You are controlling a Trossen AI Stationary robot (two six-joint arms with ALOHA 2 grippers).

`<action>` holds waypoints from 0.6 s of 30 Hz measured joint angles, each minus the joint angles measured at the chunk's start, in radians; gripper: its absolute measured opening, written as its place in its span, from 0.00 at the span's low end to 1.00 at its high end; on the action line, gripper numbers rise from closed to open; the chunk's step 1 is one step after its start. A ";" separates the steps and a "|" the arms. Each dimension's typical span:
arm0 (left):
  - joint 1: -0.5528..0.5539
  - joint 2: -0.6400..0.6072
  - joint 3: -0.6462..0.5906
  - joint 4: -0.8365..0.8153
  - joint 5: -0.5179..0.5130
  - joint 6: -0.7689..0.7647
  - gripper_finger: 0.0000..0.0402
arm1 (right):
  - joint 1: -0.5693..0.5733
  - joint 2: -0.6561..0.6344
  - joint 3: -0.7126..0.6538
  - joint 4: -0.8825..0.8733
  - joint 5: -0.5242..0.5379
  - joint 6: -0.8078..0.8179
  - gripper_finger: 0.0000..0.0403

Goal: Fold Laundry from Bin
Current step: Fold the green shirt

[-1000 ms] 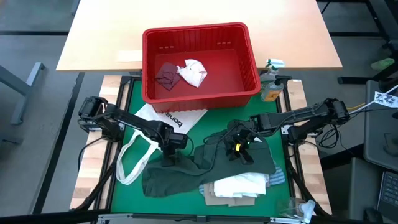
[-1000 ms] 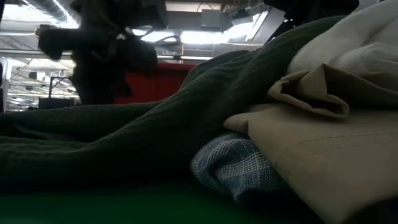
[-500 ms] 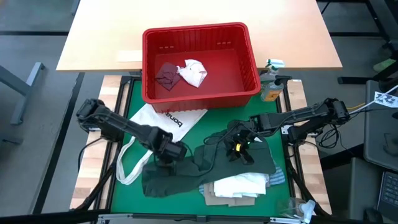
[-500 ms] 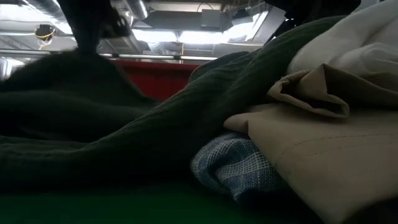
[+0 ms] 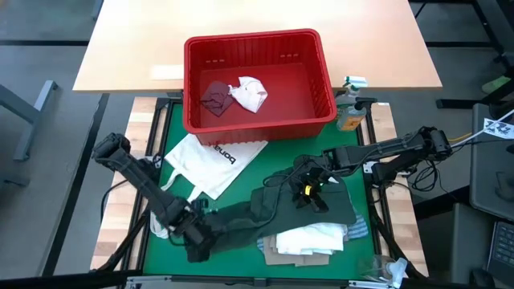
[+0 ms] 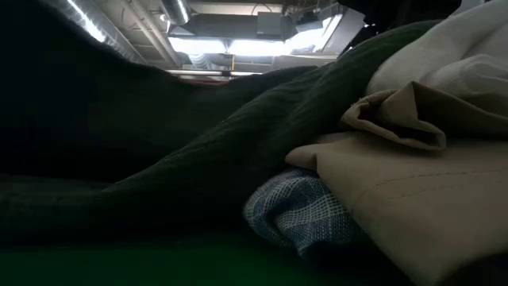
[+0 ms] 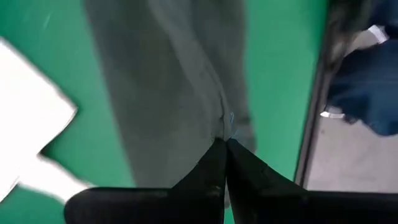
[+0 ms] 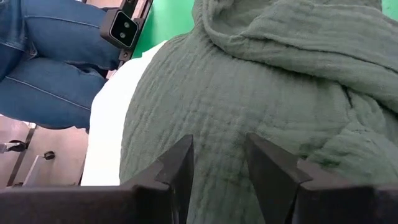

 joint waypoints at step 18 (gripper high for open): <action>-0.134 0.000 -0.325 0.472 -0.001 -0.128 0.00 | 0.000 0.000 0.106 -0.007 -0.118 0.126 0.36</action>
